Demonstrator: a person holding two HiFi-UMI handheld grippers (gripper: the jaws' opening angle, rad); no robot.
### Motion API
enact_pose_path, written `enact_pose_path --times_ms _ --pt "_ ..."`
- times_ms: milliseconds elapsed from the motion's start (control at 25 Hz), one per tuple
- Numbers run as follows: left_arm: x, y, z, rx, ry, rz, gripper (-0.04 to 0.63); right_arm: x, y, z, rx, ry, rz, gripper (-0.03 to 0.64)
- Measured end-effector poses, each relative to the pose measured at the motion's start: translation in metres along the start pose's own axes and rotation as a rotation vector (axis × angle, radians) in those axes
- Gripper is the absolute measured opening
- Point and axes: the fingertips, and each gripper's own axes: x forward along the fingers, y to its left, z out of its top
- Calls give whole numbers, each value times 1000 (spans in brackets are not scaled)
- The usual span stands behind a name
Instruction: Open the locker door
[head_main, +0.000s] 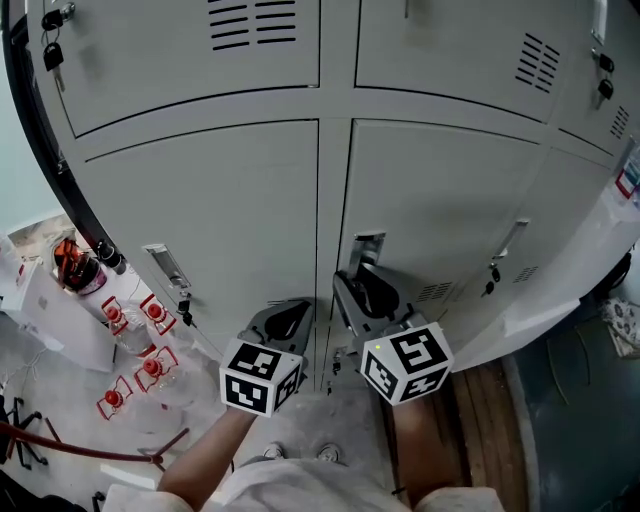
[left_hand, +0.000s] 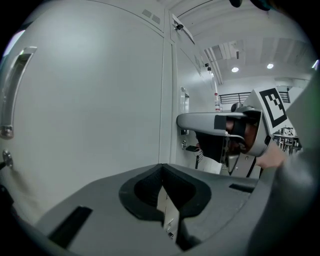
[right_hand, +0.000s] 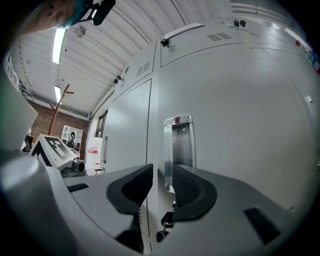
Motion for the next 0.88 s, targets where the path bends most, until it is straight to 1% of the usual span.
enact_pose_path --times_ms 360,760,840,880 --pt "0 -3 8 21 -15 -109 6 -6 3 1 1 11 -85 97" --pt "4 -24 12 39 -31 -243 6 -37 17 1 -6 17 -113 101" --pt "4 -32 14 45 -35 -272 6 -45 19 1 -12 19 -120 115" --pt "4 -36 14 48 -35 -285 6 -49 21 1 -17 21 -123 134"
